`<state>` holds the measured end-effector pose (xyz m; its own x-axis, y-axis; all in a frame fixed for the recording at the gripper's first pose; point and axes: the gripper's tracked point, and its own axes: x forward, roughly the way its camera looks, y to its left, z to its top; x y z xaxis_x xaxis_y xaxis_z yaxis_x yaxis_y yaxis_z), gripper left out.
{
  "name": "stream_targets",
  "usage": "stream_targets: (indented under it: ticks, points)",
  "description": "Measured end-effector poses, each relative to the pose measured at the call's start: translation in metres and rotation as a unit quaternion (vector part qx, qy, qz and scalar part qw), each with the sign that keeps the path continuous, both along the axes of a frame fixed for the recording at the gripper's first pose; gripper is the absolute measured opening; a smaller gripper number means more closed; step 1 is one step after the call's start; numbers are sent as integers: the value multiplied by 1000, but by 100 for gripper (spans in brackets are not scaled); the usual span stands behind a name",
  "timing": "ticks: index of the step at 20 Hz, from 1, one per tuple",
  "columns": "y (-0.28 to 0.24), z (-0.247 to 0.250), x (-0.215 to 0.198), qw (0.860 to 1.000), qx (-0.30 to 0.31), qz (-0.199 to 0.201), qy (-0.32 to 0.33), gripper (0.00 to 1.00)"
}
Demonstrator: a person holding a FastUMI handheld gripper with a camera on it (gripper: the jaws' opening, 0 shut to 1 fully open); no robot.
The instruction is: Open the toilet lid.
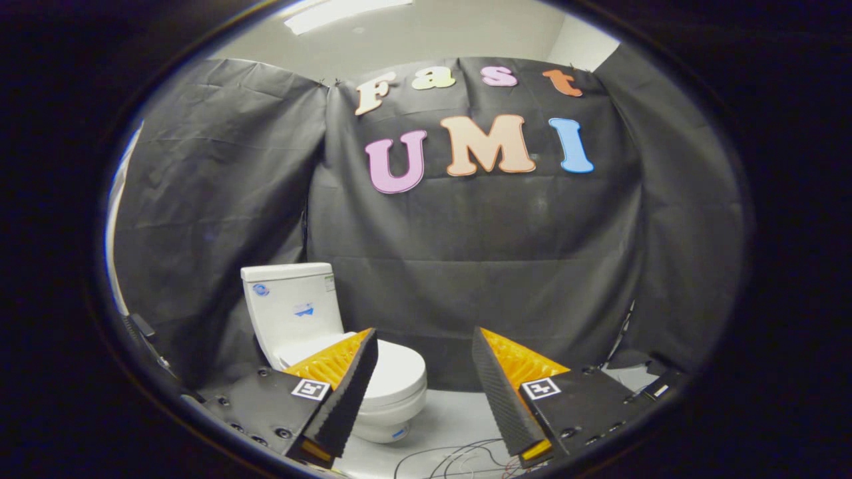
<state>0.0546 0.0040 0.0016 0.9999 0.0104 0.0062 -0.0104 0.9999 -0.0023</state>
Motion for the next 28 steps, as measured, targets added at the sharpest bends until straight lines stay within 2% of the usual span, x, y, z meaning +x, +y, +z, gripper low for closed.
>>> stream_targets:
  ticks: [2,5,9,14,17,21,23,26,28]
  points:
    - [3,2,10,1000,-2,4,-5,89]
    - [7,18,27,998,14,-7,-53,89]
    - [5,26,55,990,50,-86,-102,88]
    - [-18,10,68,950,136,-250,-125,85]
    - [2,-15,78,938,170,-284,-105,81]
    - [15,-68,90,909,231,-340,-67,80]
    - [28,-91,97,898,260,-351,-56,80]
    - [60,-121,109,882,323,-336,-60,80]
    - [78,-148,114,867,363,-336,-53,80]
